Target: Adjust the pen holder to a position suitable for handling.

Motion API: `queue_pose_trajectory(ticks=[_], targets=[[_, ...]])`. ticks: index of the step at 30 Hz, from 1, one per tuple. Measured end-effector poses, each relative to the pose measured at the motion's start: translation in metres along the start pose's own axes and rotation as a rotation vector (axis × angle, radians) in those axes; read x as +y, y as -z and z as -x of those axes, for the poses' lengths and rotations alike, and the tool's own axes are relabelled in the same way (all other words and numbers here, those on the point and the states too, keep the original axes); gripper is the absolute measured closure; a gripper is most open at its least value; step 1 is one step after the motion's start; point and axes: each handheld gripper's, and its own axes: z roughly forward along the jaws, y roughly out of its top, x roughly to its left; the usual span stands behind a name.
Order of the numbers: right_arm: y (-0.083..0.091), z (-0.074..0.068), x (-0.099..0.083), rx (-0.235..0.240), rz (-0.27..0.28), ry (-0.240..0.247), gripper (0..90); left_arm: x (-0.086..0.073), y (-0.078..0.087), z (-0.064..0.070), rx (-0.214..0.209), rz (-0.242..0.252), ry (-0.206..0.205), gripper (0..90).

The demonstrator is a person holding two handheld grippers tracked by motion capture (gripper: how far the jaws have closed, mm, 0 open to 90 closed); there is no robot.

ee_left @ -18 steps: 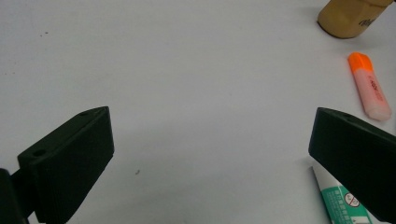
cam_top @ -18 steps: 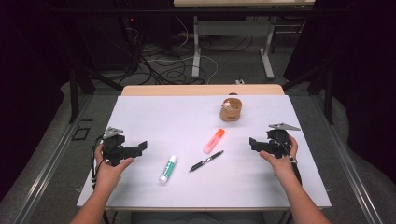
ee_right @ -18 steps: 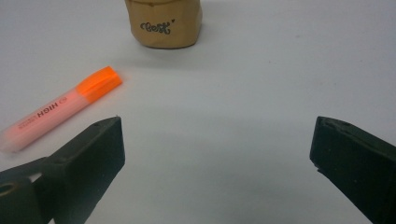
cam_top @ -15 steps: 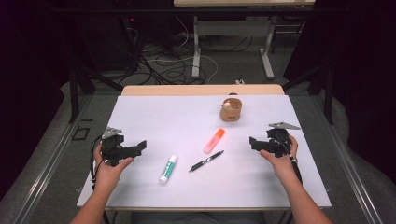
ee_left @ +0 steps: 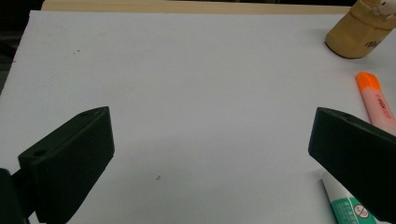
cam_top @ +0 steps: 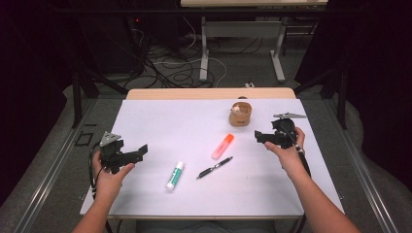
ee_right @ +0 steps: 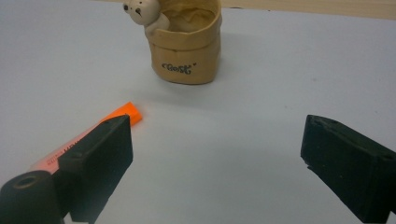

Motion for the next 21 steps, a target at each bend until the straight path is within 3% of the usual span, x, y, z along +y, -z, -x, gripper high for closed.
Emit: queue_pose_trajectory(ticks=[11,14,21], targets=[[-0.014,-0.016,0.050,0.044,-0.046,0.043,21.6,-0.002,0.004,-0.005,0.002,-0.007,0.027,0.3],[-0.018,-0.017,0.061,0.016,-0.048,0.067,22.4,-0.004,0.003,-0.005,-0.005,-0.009,0.037,0.3],[-0.029,-0.010,0.082,-0.012,-0.038,0.063,25.4,-0.005,0.000,-0.003,-0.012,-0.025,0.022,0.3]])
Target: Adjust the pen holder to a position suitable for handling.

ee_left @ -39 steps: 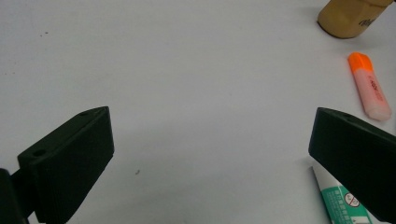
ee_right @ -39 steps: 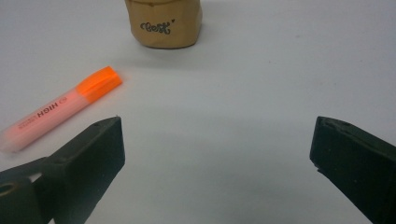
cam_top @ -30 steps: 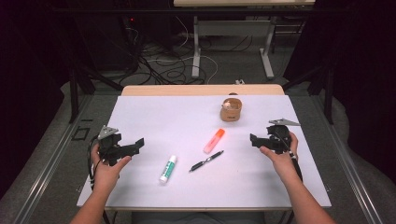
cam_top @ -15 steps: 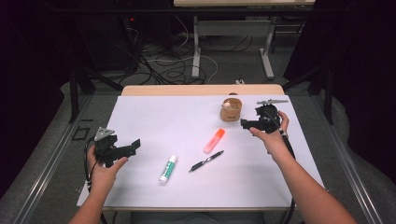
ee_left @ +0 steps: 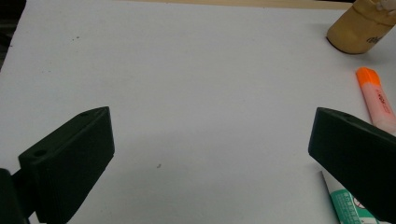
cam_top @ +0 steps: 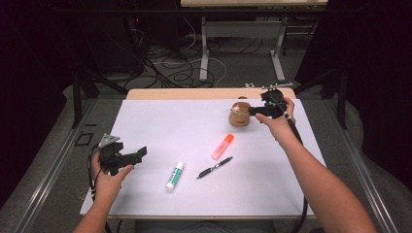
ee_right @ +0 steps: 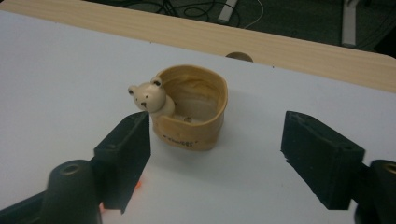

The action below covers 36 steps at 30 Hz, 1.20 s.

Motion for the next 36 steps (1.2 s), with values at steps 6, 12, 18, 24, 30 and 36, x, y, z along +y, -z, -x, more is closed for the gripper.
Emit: queue_pose_trajectory(ticks=[6,12,18,24,30,36], targets=[[-0.015,0.008,0.013,0.020,-0.020,0.007,31.1,0.000,-0.001,0.000,-0.002,0.002,0.001,0.3],[-0.028,0.011,0.017,-0.012,-0.049,-0.007,33.4,-0.001,-0.003,-0.001,-0.001,-0.008,0.005,0.5],[-0.041,0.015,0.017,-0.024,-0.048,-0.003,33.2,-0.001,-0.004,-0.001,0.000,-0.009,0.006,0.5],[-0.052,0.013,0.017,-0.044,-0.044,0.021,38.6,-0.002,-0.003,-0.002,0.000,-0.013,0.014,0.5],[-0.059,0.014,0.019,-0.072,-0.046,-0.010,42.5,-0.002,-0.003,-0.004,0.003,-0.010,0.022,0.5],[-0.066,0.015,0.020,-0.061,-0.059,-0.030,44.4,-0.002,0.000,-0.006,0.007,-0.002,0.033,0.5]])
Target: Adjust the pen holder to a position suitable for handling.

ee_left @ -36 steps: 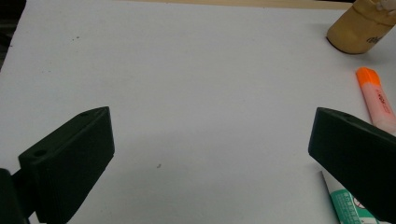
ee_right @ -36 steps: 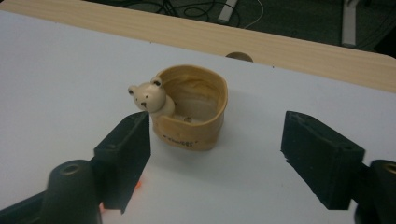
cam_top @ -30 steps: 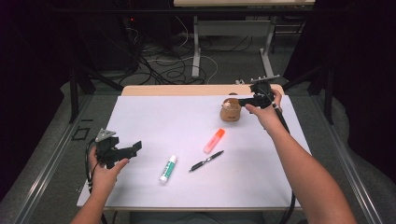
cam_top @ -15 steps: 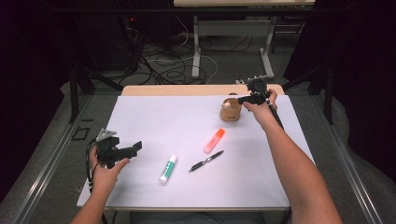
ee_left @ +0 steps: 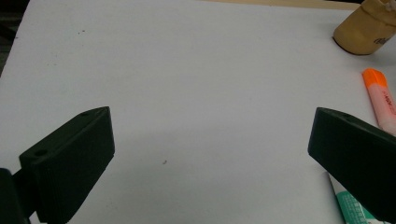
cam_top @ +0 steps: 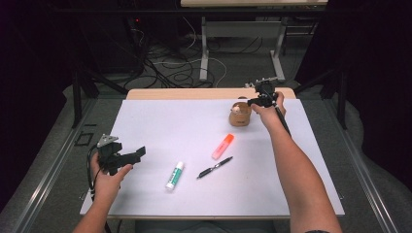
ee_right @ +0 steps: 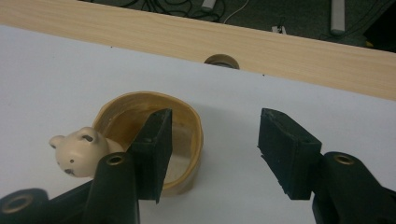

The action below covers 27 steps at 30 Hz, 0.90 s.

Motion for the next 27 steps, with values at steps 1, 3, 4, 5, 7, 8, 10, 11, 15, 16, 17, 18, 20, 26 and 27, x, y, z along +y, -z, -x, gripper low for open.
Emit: queue_pose_trajectory(ticks=[1,3,4,5,7,8,10,11,15,16,17,18,20,26,27], targets=[[-0.003,0.000,0.000,-0.004,0.003,0.013,44.3,0.000,0.000,-0.001,0.002,0.001,0.001,0.6],[-0.005,-0.001,0.000,-0.022,0.012,0.018,45.5,0.000,0.001,-0.002,0.005,0.001,0.008,0.5],[-0.006,-0.001,-0.001,-0.026,0.014,0.016,47.1,0.000,0.001,-0.002,0.005,0.001,0.008,0.6],[-0.007,-0.001,-0.001,-0.025,0.010,0.012,49.7,0.001,0.002,-0.002,0.005,-0.007,0.008,0.6],[-0.010,-0.001,-0.001,-0.013,0.011,0.003,53.3,0.000,0.003,-0.003,0.009,0.004,0.017,0.6],[-0.011,-0.002,-0.001,-0.007,0.011,-0.006,53.3,0.000,0.003,-0.003,0.007,0.003,0.019,0.6],[-0.013,-0.003,-0.002,-0.009,0.010,-0.004,53.6,0.000,0.004,-0.004,0.008,0.005,0.023,0.6],[-0.015,-0.004,-0.002,0.003,0.007,-0.002,54.3,0.000,0.004,-0.005,0.009,0.005,0.026,0.6],[-0.021,-0.006,-0.003,0.007,-0.008,0.014,58.3,-0.001,0.004,-0.005,0.010,0.001,0.027,0.9],[-0.022,-0.007,-0.004,0.008,-0.011,0.009,59.2,-0.001,0.004,-0.005,0.010,0.001,0.028,0.9],[-0.024,-0.007,-0.004,0.010,-0.020,0.011,60.7,-0.001,0.004,-0.005,0.011,0.001,0.033,0.9],[-0.025,-0.007,-0.005,0.017,-0.021,0.009,61.7,-0.002,0.004,-0.005,0.012,0.003,0.036,1.3],[-0.027,-0.006,-0.006,0.015,-0.027,0.023,64.7,-0.002,0.006,-0.006,0.008,-0.003,0.036,1.4],[-0.032,-0.005,-0.008,0.026,-0.054,0.014,66.4,-0.003,0.007,-0.006,0.010,-0.003,0.040,1.6],[-0.034,-0.005,-0.008,0.026,-0.060,0.014,66.5,-0.003,0.008,-0.006,0.010,-0.003,0.040,1.6]])
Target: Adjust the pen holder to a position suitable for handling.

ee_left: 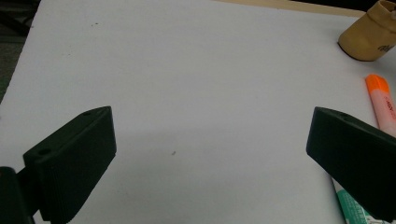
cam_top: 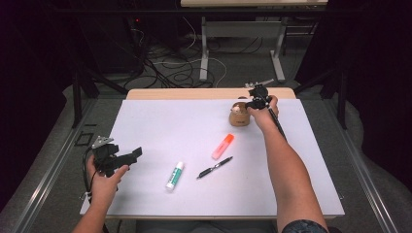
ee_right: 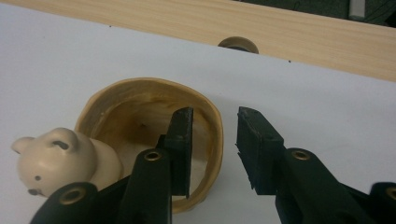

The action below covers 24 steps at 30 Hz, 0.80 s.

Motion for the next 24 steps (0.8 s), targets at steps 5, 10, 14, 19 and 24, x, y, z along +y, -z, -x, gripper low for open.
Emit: queue_pose_trajectory(ticks=[5,10,14,19,24], targets=[[-0.0031,0.0015,-0.0016,0.000,-0.014,-0.015,71.5,-0.0003,0.0009,0.0000,-0.002,0.002,0.001,2.1],[-0.0053,0.0016,-0.0033,0.010,-0.048,-0.042,76.8,-0.0005,0.0012,0.0004,-0.003,-0.001,-0.001,2.5],[-0.0067,0.0014,-0.0038,0.015,-0.048,-0.067,79.2,-0.0005,0.0009,0.0005,-0.009,-0.003,0.001,2.6],[-0.0073,0.0010,-0.0040,0.003,-0.049,-0.089,80.5,-0.0006,-0.0002,0.0009,-0.015,-0.002,0.005,3.0],[-0.0072,-0.0024,-0.0045,-0.020,-0.049,-0.107,81.5,-0.0005,-0.0002,0.0016,-0.016,0.001,0.004,3.1]])
